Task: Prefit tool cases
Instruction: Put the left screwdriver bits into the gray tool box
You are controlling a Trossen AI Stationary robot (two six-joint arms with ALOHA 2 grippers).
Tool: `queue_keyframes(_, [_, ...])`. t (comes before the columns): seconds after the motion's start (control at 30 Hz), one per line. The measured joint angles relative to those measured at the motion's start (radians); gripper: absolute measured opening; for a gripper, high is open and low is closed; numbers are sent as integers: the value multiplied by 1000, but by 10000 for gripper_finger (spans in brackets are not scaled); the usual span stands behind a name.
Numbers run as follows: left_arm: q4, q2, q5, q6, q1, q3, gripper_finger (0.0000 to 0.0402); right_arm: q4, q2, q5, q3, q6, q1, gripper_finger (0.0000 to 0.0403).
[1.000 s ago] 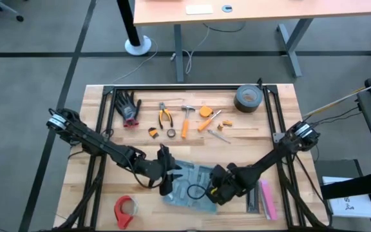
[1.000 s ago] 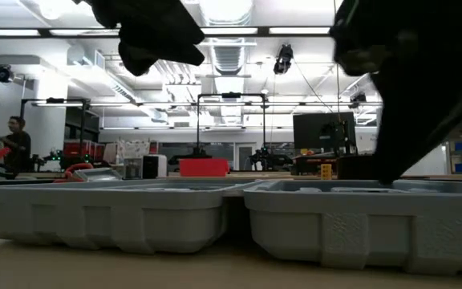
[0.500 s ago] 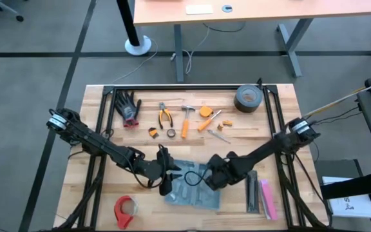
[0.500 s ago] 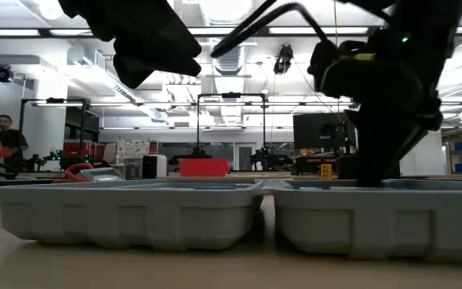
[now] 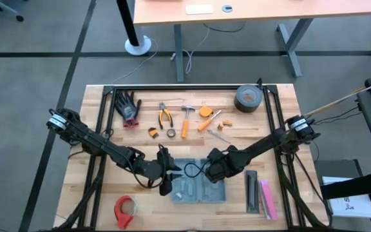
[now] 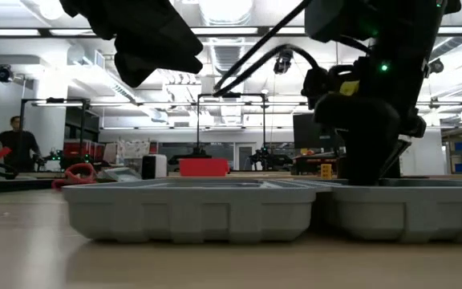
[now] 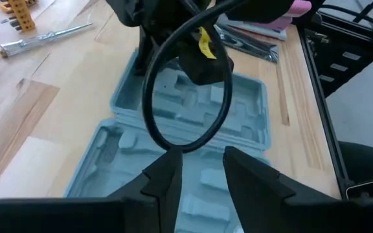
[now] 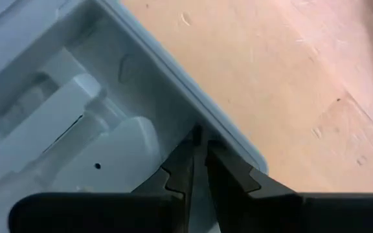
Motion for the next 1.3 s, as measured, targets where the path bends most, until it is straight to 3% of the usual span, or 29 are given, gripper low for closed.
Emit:
queue_keyframes(0.4, [-81, 1, -34, -38, 8, 0, 120, -45, -58, 81, -1, -28, 14, 28])
queue_keyframes(0.67, [-89, 1, -70, -30, 34, 0, 145, -91, -188, 146, -10, -80, 14, 27])
queue_keyframes(0.97, [-87, 1, -257, 67, 37, 0, 155, -127, -331, 214, -53, -137, -13, 24])
queue_keyframes(1.3, [-80, 1, -319, 150, 43, 0, 138, -131, -374, 207, -100, -276, -133, 23])
